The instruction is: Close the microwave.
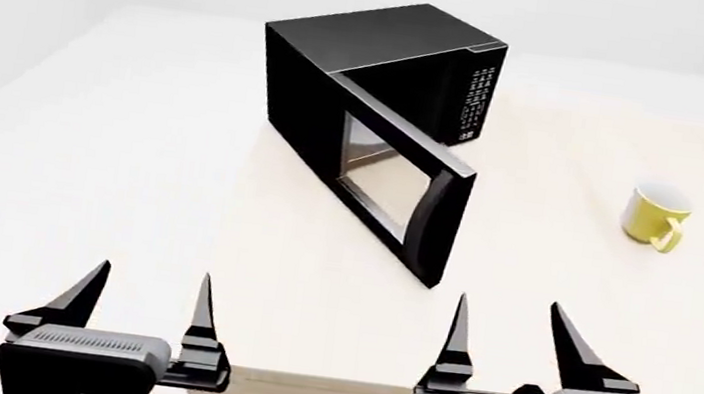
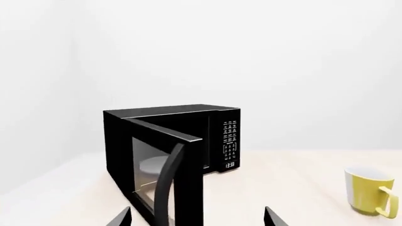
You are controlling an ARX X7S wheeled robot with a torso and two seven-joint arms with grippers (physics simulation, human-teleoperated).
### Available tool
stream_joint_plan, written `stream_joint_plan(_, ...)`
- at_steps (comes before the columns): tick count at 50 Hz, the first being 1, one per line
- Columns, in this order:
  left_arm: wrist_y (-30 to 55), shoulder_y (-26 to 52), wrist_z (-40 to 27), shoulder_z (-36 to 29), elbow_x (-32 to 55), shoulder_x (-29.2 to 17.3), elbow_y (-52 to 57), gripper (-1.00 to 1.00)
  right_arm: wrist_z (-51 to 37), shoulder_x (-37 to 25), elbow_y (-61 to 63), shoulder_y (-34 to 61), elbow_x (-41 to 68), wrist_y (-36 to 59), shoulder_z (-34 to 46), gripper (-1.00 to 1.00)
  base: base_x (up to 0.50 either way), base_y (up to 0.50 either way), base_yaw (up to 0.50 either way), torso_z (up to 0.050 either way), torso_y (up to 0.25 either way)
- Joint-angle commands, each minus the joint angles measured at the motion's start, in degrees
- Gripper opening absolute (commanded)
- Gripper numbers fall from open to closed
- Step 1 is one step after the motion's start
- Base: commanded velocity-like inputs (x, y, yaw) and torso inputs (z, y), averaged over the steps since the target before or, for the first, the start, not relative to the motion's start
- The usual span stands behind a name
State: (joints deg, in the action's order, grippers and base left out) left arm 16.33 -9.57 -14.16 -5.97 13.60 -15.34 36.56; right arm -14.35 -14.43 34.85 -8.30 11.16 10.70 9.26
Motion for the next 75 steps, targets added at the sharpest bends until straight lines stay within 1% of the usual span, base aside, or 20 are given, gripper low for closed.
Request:
stream_joint_plan(1, 0.1, 0.0, -0.5, -0.3, 0.4, -0.4, 0.3, 1.00, -0.5, -0.7, 0.7, -0.1, 0.5, -0.3, 0.2, 1.00, 0.50, 0.00, 0.00, 0.000, 0.000)
stream_joint_plan(8, -0.1, 0.1, -0.7, -0.5, 0.6, -0.6, 0.0, 1.00, -1.6, -0.6, 0.5, 0.5, 1.2, 1.2, -0.2, 1.00, 0.47, 0.00, 0.00, 0.000, 0.000)
stream_joint_plan(12, -0.4, 0.2, -0.8, -0.6, 0.5, -0.7, -0.2, 1.00, -1.4, -0.8, 0.4, 0.1, 1.2, -0.3, -0.1, 1.00, 0.00, 0.00, 0.00, 0.000, 0.000)
stream_joint_plan(13, -0.3, 0.2, -0.8, -0.7, 0.5, -0.7, -0.2, 1.00, -1.9, -1.0, 0.6, 0.3, -0.2, 0.3, 0.4, 1.00, 0.00, 0.00, 0.00, 0.000, 0.000)
stream_joint_plan(22, -0.3, 0.3, -1.2, -0.9, 0.7, -1.0, -0.3, 1.00, -2.3, -1.3, 0.6, 0.3, 0.1, 0.4, 0.6, 1.00, 0.00, 0.44, 0.00, 0.000, 0.000)
stream_joint_plan(32, -0.3, 0.3, -1.5, -1.0, 1.0, -1.4, 0.0, 1.00, -2.8, -1.5, 1.2, 0.2, 0.5, -0.3, 0.6, 1.00, 0.01, 0.00, 0.00, 0.000, 0.000)
stream_joint_plan(41, -0.4, 0.3, -1.8, -1.2, 1.2, -1.6, 0.2, 1.00, -3.6, -2.1, 3.0, -0.4, 0.7, -0.1, 0.3, 1.00, 0.42, 0.00, 0.00, 0.000, 0.000)
stream_joint_plan(48, 0.0, 0.2, -2.1, -1.2, 1.5, -1.9, 0.7, 1.00, -6.2, -3.3, 10.6, -1.0, 1.3, 7.0, -0.3, 1.00, 0.41, 0.00, 0.00, 0.000, 0.000)
stream_joint_plan(50, 0.0, 0.1, -2.2, -1.2, 1.6, -2.1, 0.9, 1.00, -6.3, -3.4, 10.7, -0.9, 1.4, 7.1, -0.3, 1.00, 0.18, 0.00, 0.00, 0.000, 0.000)
stream_joint_plan(51, -0.2, 0.0, -2.2, -1.2, 1.6, -2.1, 1.1, 1.00, -6.9, -3.9, 14.1, -1.6, 1.8, 8.7, -0.7, 1.00, 0.00, 0.00, 0.00, 0.000, 0.000)
stream_joint_plan(55, -0.4, 0.2, -2.2, -1.6, 1.4, -2.1, 0.5, 1.00, -7.5, -4.6, 17.4, -2.1, 2.6, 10.5, -1.2, 1.00, 0.00, 0.00, 0.00, 0.000, 0.000)
stream_joint_plan(60, -0.4, 0.2, -2.4, -1.7, 1.5, -2.2, 0.5, 1.00, -7.7, -4.8, 17.4, -2.0, 2.7, 10.5, -1.1, 1.00, 0.00, 0.00, 0.00, 0.000, 0.000)
stream_joint_plan(62, -0.4, 0.4, -2.3, -2.0, 1.4, -2.1, 0.0, 1.00, -8.8, -5.4, 20.5, -1.2, 4.6, 15.4, -2.0, 1.00, 0.00, 0.00, 0.00, 0.000, 0.000)
stream_joint_plan(65, -0.5, 0.4, -2.4, -2.2, 1.4, -2.2, -0.1, 1.00, -9.7, -5.7, 22.3, -0.5, 5.8, 18.1, -2.6, 1.00, 0.00, 0.00, 0.00, 0.000, 0.000)
stream_joint_plan(68, -0.5, 0.4, -2.4, -2.2, 1.4, -2.3, -0.1, 1.00, -9.9, -5.8, 22.3, -0.5, 5.9, 18.1, -2.5, 1.00, 0.00, 0.00, 0.00, 0.000, 0.000)
stream_joint_plan(70, -0.6, 0.6, -2.4, -2.4, 1.3, -2.2, -0.5, 1.00, -10.9, -6.7, 24.7, 0.3, 7.3, 20.8, -3.5, 1.00, 0.00, 0.00, 0.00, 0.000, 0.000)
stream_joint_plan(75, -0.5, 0.6, -2.6, -2.5, 1.4, -2.3, -0.5, 1.00, -14.3, -9.7, 25.1, 2.2, 9.9, 22.1, -2.4, 1.00, 0.00, 0.00, 0.00, 0.000, 0.000)
